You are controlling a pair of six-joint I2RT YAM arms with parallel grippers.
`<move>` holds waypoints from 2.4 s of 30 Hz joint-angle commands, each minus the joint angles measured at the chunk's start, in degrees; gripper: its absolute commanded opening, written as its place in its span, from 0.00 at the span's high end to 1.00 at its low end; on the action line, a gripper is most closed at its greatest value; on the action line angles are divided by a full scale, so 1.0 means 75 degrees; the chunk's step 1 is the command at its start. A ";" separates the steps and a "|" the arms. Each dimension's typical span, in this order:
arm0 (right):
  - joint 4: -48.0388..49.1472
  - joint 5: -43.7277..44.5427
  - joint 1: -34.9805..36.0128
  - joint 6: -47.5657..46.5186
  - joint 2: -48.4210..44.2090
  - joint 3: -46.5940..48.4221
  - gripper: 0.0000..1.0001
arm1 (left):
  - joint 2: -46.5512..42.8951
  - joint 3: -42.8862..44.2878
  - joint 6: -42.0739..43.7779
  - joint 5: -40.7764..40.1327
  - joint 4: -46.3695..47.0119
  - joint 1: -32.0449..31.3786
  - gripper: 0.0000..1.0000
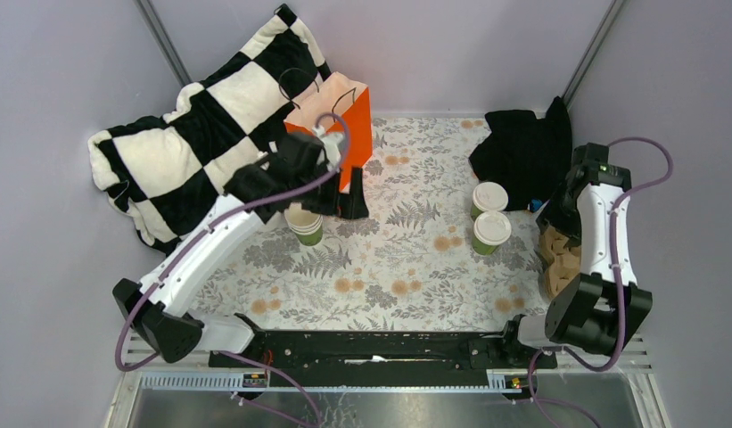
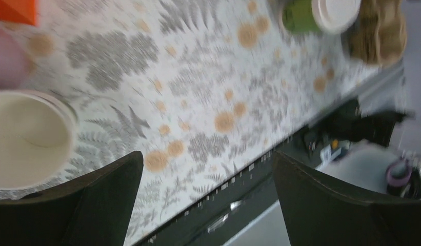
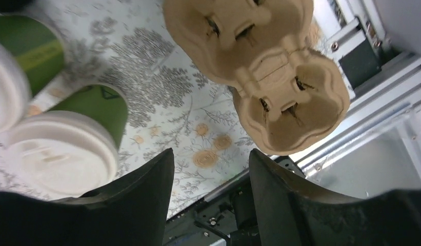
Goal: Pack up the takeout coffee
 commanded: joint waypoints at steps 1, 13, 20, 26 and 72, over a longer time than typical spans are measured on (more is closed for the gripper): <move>-0.0192 -0.0008 -0.0248 0.0103 0.0350 -0.0608 0.38 | -0.0798 -0.0768 0.0631 0.0247 0.0360 -0.1075 0.01; 0.0439 -0.0123 -0.1134 0.0341 0.0821 -0.1735 0.52 | -0.0370 -0.0898 0.0733 -0.0270 0.0131 -0.1023 0.01; 0.0722 0.0071 -0.1229 0.0000 0.0998 -0.1599 0.53 | -0.0119 -0.0713 0.0726 -0.0254 0.0145 -0.1000 0.01; 0.0833 0.0045 -0.1231 -0.0053 0.1261 -0.1608 0.61 | -0.0109 -0.0726 0.0730 -0.0211 0.0125 -0.0982 0.01; 0.0696 0.0410 -0.1232 -0.0001 0.1283 -0.1416 0.75 | -0.0387 -0.1005 0.0817 -0.0285 0.0095 -0.0895 0.01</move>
